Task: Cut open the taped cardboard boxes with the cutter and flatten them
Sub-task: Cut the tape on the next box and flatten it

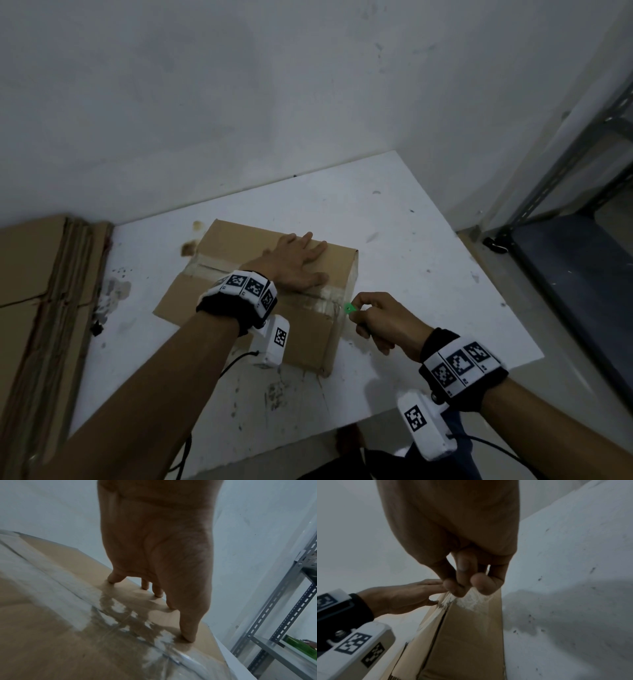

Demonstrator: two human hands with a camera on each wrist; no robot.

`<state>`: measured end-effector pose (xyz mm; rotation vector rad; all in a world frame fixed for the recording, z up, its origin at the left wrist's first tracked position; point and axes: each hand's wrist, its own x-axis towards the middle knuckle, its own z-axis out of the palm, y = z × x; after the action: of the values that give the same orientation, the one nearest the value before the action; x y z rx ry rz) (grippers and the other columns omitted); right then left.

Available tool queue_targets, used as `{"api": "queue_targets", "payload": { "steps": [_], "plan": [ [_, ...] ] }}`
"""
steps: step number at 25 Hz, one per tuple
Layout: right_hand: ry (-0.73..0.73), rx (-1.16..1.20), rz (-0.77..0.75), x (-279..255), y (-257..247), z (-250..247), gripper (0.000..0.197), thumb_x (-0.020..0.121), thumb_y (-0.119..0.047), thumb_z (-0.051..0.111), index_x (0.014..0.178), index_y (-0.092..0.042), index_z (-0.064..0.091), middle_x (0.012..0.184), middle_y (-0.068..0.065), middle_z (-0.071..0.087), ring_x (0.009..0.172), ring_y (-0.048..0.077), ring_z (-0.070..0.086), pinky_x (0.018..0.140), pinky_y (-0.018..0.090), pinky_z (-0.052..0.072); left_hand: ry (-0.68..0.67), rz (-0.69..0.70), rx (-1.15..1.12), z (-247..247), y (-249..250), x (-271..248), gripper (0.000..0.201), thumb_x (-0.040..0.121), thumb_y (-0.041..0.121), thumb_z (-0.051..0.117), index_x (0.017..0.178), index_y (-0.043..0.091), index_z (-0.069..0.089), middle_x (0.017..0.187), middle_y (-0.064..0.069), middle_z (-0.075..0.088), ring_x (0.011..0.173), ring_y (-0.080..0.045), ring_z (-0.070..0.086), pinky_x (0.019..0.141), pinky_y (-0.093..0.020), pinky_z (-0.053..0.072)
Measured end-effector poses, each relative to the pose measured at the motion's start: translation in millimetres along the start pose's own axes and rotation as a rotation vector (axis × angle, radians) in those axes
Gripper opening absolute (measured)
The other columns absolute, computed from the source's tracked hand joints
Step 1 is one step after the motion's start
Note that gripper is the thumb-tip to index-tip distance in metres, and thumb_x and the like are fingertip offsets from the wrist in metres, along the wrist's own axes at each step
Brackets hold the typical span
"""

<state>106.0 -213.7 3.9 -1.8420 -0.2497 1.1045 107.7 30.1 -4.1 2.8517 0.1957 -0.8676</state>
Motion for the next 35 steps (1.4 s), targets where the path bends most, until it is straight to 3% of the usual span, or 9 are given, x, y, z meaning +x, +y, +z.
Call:
{"api": "queue_targets", "payload": {
  "steps": [6,12,16,19,22,24,26,30,35],
  "plan": [
    [-0.072,-0.055,0.034,-4.2,-4.3,-1.7,0.014,0.098,-0.008,0.049,0.085,-0.008,0.054,0.057,0.007,0.05,0.036,0.015,0.026,0.04,0.021,0.027,0.005,0.006,-0.016,-0.3,2.0,-4.2,0.077,0.094,0.072,0.034,0.156,0.045,-0.004,0.166,0.009,-0.015,0.152,-0.025,-0.015,0.118,-0.065,0.01],
    [-0.081,0.044,0.106,-4.8,0.6,0.9,0.014,0.099,-0.006,0.046,0.086,-0.008,0.05,0.055,0.007,0.049,0.034,0.018,0.028,0.042,0.024,0.032,-0.023,0.026,-0.084,1.3,6.0,-9.7,0.077,0.096,0.068,0.037,0.156,0.043,-0.005,0.164,0.009,-0.023,0.15,-0.022,-0.023,0.115,-0.069,0.0],
    [-0.005,0.085,0.096,-2.6,6.2,3.0,0.014,0.098,-0.006,0.047,0.085,-0.007,0.049,0.06,0.01,0.047,0.033,0.018,0.027,0.044,0.028,0.031,0.079,0.151,-0.235,12.9,4.3,-39.9,0.089,0.084,0.067,0.063,0.156,0.042,0.017,0.166,0.005,-0.013,0.152,-0.019,-0.017,0.12,-0.059,-0.008],
    [0.063,0.073,0.055,1.0,3.8,1.8,0.019,0.097,-0.004,0.048,0.079,-0.006,0.049,0.062,0.011,0.046,0.031,0.017,0.029,0.046,0.029,0.031,0.091,0.294,-0.132,38.5,-3.1,-75.5,0.121,0.056,0.084,0.068,0.156,0.042,0.014,0.166,0.004,-0.012,0.152,-0.016,-0.015,0.12,-0.049,-0.011],
    [0.063,0.105,0.065,3.5,-1.8,0.3,0.022,0.096,-0.002,0.047,0.074,-0.007,0.046,0.06,0.01,0.041,0.033,0.018,0.026,0.045,0.028,0.034,0.16,0.293,0.019,53.3,-8.2,-92.4,0.133,0.043,0.09,0.07,0.154,0.047,0.011,0.163,0.003,0.005,0.15,-0.016,0.001,0.123,-0.047,0.003],
    [0.035,0.072,0.053,1.8,-4.0,2.4,0.02,0.097,-0.004,0.046,0.078,-0.008,0.046,0.058,0.008,0.043,0.034,0.018,0.025,0.044,0.027,0.035,0.213,0.295,0.059,54.0,-9.2,-91.0,0.129,0.043,0.087,0.073,0.152,0.043,0.019,0.153,0.002,0.024,0.142,-0.02,0.018,0.121,-0.045,0.017],
    [0.013,0.03,0.027,-2.3,-2.8,5.5,0.017,0.098,-0.006,0.046,0.081,-0.008,0.046,0.059,0.008,0.043,0.033,0.018,0.026,0.045,0.029,0.034,0.22,0.287,0.102,51.2,-6.0,-86.3,0.129,0.039,0.088,0.074,0.148,0.037,0.026,0.141,0.003,0.033,0.13,-0.019,0.028,0.114,-0.044,0.025],
    [-0.005,-0.006,0.002,-9.3,5.4,10.5,0.019,0.101,-0.012,0.046,0.083,-0.008,0.05,0.057,0.005,0.046,0.033,0.019,0.028,0.045,0.03,0.036,0.182,0.257,0.269,46.6,2.7,-80.0,0.136,0.034,0.091,0.072,0.143,0.027,0.021,0.127,0.0,0.033,0.115,-0.02,0.031,0.103,-0.047,0.031],
    [-0.04,-0.072,0.009,-19.3,15.9,5.7,0.018,0.102,-0.016,0.045,0.086,-0.009,0.05,0.069,0.013,0.043,0.034,0.018,0.028,0.043,0.029,0.04,0.217,0.281,0.306,46.8,0.5,-77.9,0.144,0.032,0.093,0.069,0.148,0.025,0.015,0.122,-0.004,0.035,0.111,-0.022,0.034,0.104,-0.052,0.032]
  ]
}}
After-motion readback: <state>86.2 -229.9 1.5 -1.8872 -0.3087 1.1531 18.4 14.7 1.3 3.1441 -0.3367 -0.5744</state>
